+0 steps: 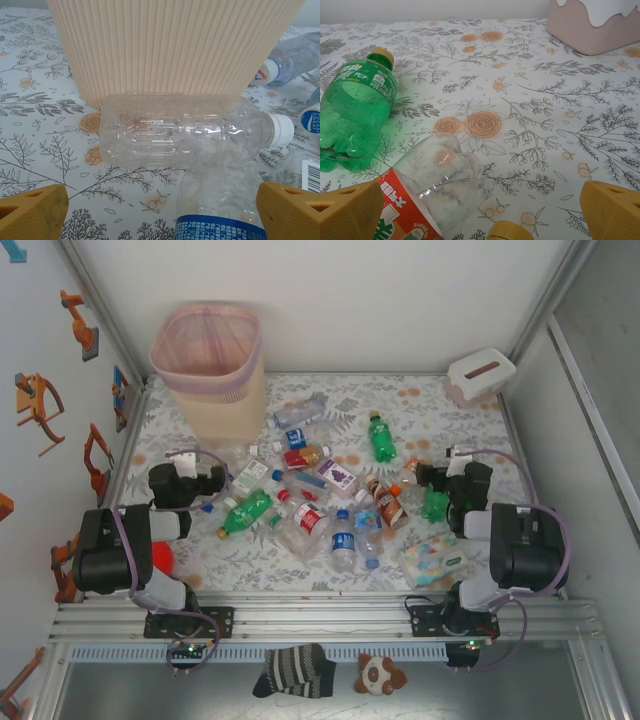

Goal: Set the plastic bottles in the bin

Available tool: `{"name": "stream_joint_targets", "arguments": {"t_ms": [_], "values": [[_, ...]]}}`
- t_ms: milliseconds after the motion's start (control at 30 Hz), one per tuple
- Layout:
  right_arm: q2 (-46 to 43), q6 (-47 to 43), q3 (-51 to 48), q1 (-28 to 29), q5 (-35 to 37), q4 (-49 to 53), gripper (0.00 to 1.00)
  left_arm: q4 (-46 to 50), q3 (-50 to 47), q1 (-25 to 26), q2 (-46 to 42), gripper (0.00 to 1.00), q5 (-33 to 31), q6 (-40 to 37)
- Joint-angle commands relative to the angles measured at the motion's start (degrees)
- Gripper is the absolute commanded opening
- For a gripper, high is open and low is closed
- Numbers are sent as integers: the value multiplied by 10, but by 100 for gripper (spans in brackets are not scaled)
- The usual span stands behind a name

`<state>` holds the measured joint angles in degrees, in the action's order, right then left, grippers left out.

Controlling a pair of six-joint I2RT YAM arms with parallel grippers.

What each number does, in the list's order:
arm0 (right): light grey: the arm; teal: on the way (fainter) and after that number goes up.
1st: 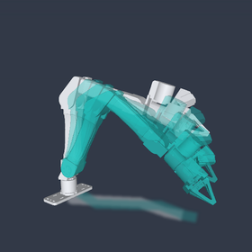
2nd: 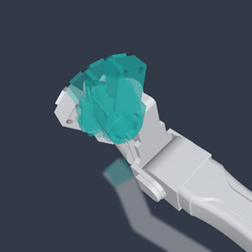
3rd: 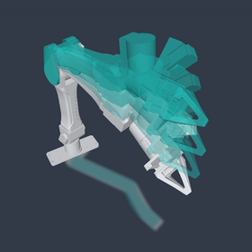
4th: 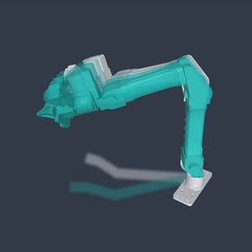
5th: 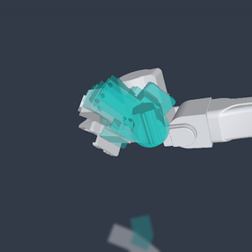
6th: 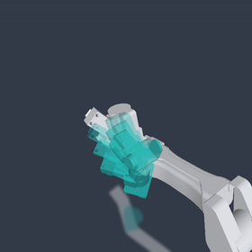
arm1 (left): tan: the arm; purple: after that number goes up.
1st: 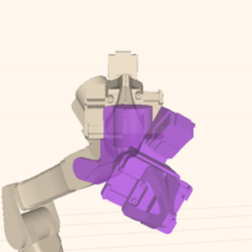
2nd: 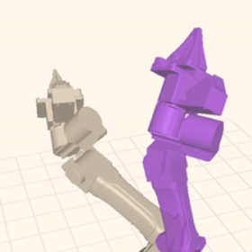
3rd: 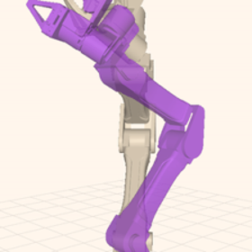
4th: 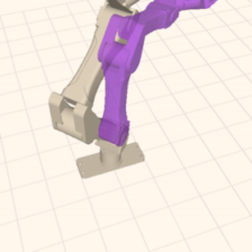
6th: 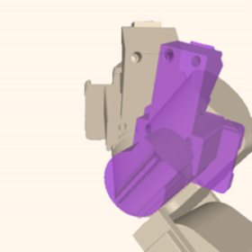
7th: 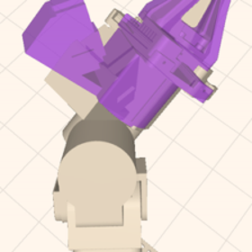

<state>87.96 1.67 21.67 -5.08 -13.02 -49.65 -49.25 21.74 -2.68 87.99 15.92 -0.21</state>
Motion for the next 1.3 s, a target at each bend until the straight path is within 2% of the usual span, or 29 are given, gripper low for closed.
{"name": "stream_joint_targets", "arguments": {"t_ms": [0,400,567,700,867,1033,1267], "values": [[6,4,-2,-2,6,-18,99,-15,1,0,1,96,6,0],[6,4,-2,-3,6,-18,99,-14,2,-1,2,96,6,2],[2,7,1,-2,17,-8,99,-14,1,2,2,96,-15,3],[-26,7,18,-2,21,46,99,4,4,12,-12,96,-20,-7],[-62,13,51,-1,22,141,97,27,7,33,-35,96,-82,-11],[-93,27,102,-2,13,258,93,191,66,43,-86,96,-116,-1],[-108,86,201,-1,-11,436,90,351,134,66,-129,96,-166,39]]}}
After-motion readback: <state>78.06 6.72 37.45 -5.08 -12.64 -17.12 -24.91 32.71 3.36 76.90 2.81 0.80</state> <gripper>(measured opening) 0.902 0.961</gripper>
